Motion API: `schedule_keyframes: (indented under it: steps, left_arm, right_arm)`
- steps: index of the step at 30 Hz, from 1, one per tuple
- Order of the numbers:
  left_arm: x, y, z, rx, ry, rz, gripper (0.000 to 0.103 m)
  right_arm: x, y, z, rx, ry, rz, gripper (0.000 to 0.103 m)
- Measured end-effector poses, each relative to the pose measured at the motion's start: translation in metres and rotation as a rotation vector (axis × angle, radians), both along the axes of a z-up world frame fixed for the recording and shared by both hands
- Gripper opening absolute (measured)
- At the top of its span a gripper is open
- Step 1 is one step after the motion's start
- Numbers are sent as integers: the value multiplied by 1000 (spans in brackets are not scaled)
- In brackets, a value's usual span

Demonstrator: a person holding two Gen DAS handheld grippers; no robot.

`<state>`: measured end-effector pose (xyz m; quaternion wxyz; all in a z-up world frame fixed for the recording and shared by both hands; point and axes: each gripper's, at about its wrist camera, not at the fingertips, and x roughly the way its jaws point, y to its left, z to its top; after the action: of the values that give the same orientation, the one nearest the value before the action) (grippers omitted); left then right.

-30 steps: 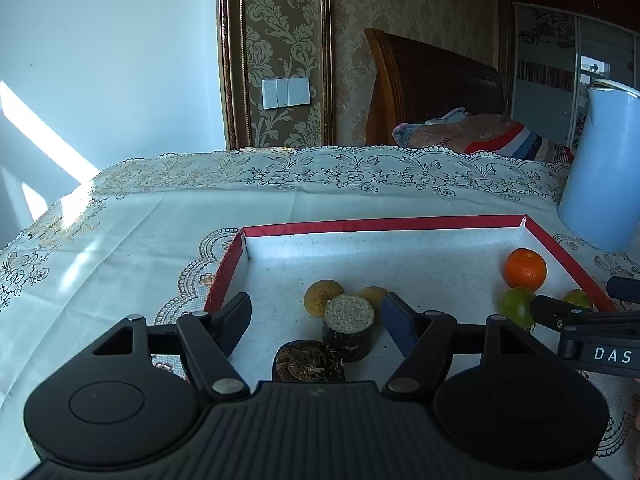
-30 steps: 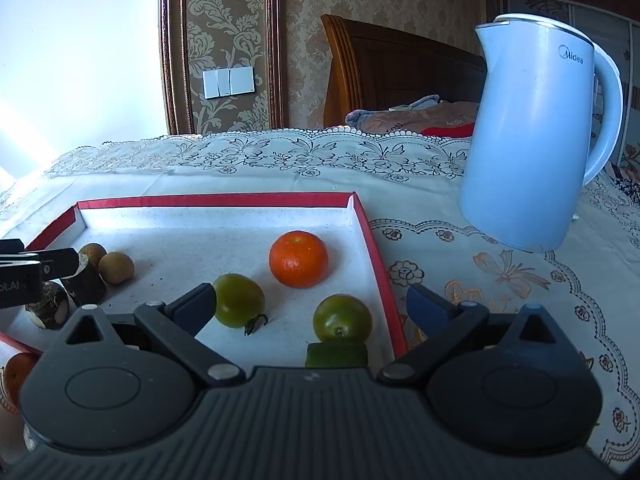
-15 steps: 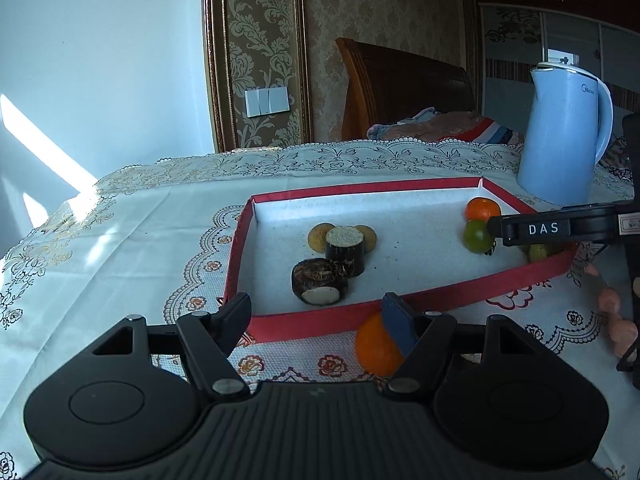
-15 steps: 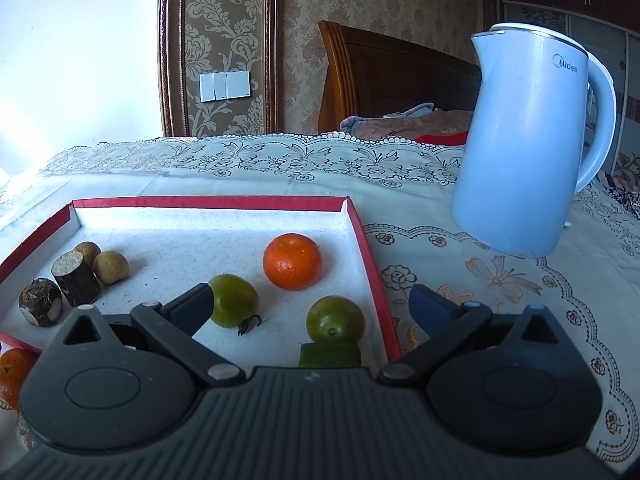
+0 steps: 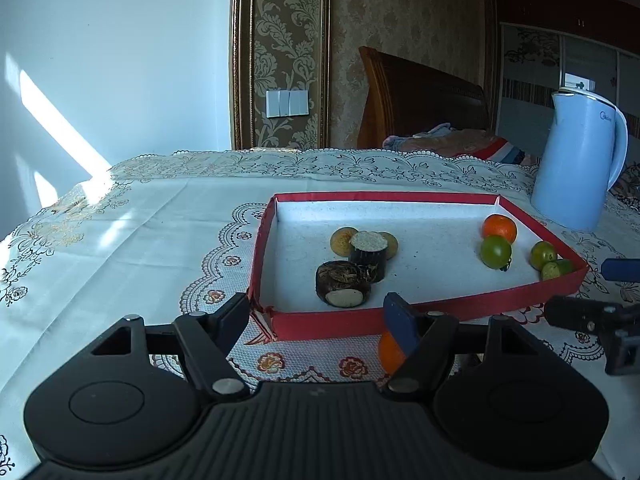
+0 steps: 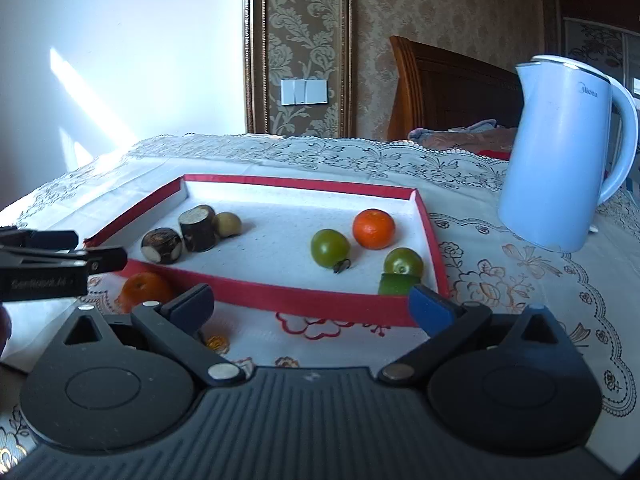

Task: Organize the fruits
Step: 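Pull the left tool back toward the orange while the right tool grasps another dark chunk, then close the left tool on the mandarin orange while the right tool holds the chunk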

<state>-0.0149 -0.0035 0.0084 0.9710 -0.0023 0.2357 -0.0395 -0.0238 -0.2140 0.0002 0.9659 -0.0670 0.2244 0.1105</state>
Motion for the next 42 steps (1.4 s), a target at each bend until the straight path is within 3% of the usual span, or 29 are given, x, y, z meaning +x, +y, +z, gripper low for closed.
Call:
schedule_keyframes:
  steps: [3, 10, 16, 18, 22, 24, 25, 30, 36, 42]
  left_arm:
    - [0, 2, 0, 1, -4, 13, 74]
    - [0, 4, 1, -1, -10, 22, 74]
    - [2, 12, 1, -49, 10, 29, 74]
    - [2, 13, 1, -61, 11, 29, 74]
    - [1, 13, 1, -64, 10, 21, 74]
    - [0, 11, 1, -55, 5, 17, 74]
    - [0, 10, 1, -51, 2, 16, 74]
    - [-5, 8, 3, -51, -23, -14, 74]
    - [-15, 1, 6, -61, -66, -115, 74]
    - [-18, -17, 3, -39, -45, -233, 74]
  right_arm:
    - [-2, 21, -7, -51, 27, 53, 93]
    - [-5, 42, -4, -16, 47, 106, 91]
    - [-3, 59, -16, -108, 75, 131, 86]
    - [4, 61, -18, -103, 107, 119, 70]
    - [17, 59, -24, -64, 165, 114, 54]
    - [17, 58, -24, -61, 160, 109, 36]
    - [16, 58, -25, -64, 156, 104, 33]
    - [11, 56, -24, -93, 132, 67, 30]
    - [15, 32, -23, -140, 108, -88, 30]
    - [19, 19, -23, -101, 117, -100, 30]
